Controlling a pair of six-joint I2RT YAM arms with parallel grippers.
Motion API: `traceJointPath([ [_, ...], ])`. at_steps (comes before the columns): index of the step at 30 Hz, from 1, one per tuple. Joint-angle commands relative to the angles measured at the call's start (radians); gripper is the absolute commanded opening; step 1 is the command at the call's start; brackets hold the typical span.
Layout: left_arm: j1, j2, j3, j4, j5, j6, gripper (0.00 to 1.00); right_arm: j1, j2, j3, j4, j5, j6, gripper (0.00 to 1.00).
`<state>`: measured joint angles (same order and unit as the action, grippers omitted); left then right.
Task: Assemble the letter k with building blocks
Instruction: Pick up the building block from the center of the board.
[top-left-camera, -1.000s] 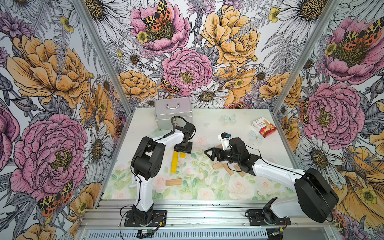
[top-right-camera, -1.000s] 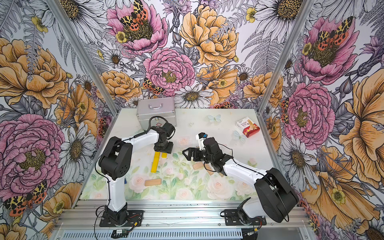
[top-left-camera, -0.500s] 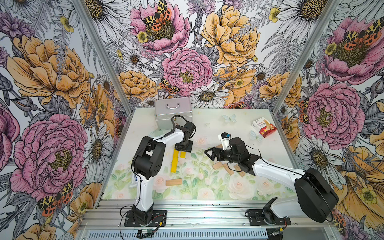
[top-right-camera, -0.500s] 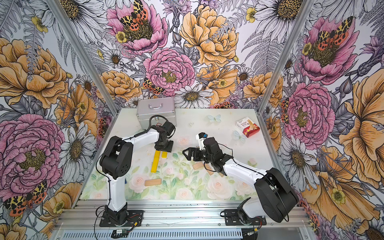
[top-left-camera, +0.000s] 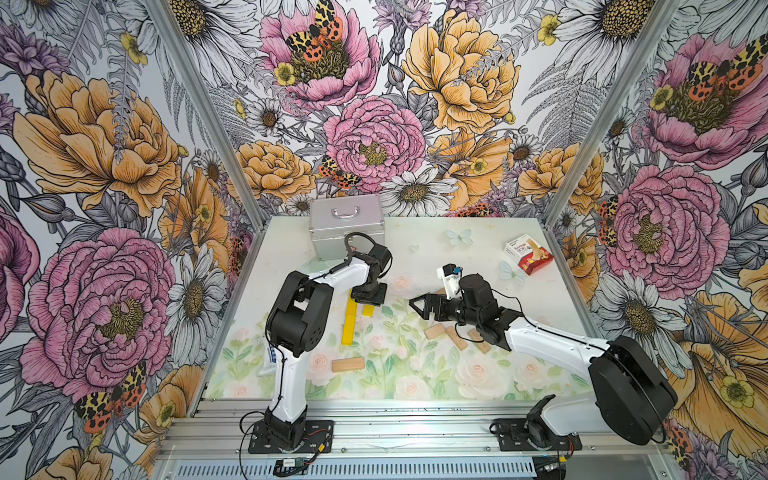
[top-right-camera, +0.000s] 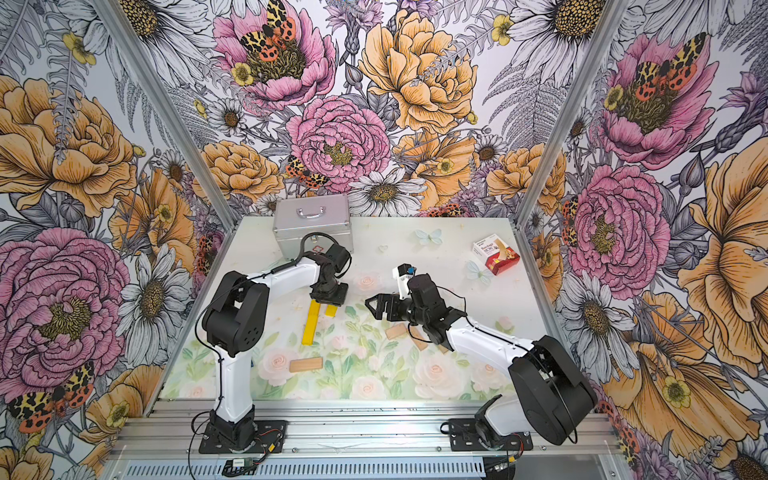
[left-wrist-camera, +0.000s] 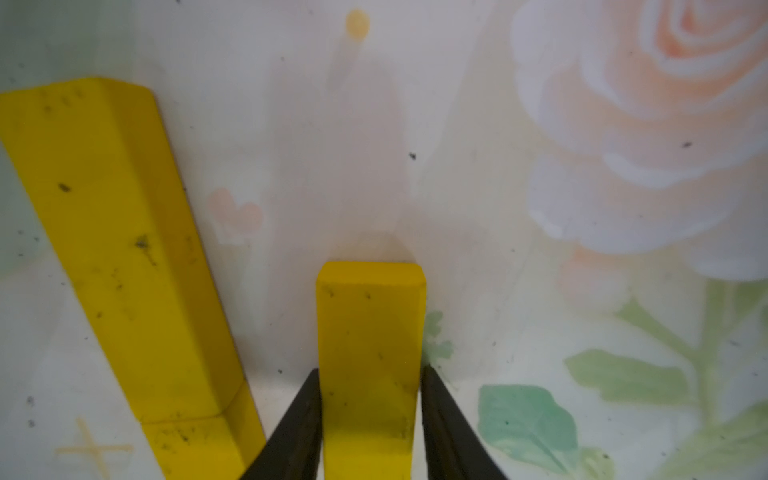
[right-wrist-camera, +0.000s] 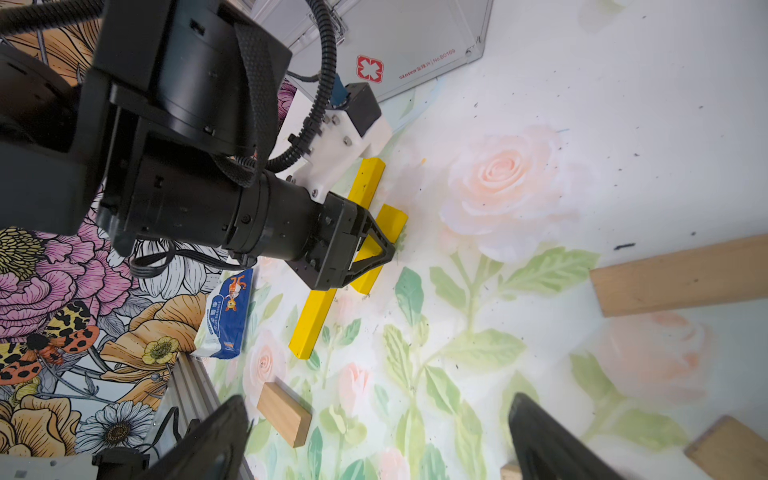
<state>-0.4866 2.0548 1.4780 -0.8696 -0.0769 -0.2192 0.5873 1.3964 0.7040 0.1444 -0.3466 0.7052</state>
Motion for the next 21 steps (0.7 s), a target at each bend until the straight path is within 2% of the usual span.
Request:
traceJointPath([
  [1, 0.005, 0.019, 0.014, 0.011, 0.034, 0.032, 0.34, -0.004, -0.008, -0.008, 0.026, -0.012, -0.012, 0.99],
  [11, 0.012, 0.004, 0.033, -0.002, 0.007, 0.136, 0.28, -0.006, -0.016, -0.006, 0.030, -0.016, -0.011, 0.99],
  [13, 0.021, 0.008, 0.044, -0.011, 0.003, 0.168, 0.24, -0.006, -0.022, -0.008, 0.030, -0.015, -0.012, 0.99],
  [15, 0.030, 0.015, 0.054, -0.014, 0.008, 0.191, 0.15, -0.006, -0.029, -0.010, 0.030, -0.015, -0.012, 0.99],
  [21, 0.037, 0.031, 0.077, -0.014, -0.003, 0.223, 0.15, -0.006, -0.043, -0.025, 0.030, -0.014, -0.012, 0.99],
])
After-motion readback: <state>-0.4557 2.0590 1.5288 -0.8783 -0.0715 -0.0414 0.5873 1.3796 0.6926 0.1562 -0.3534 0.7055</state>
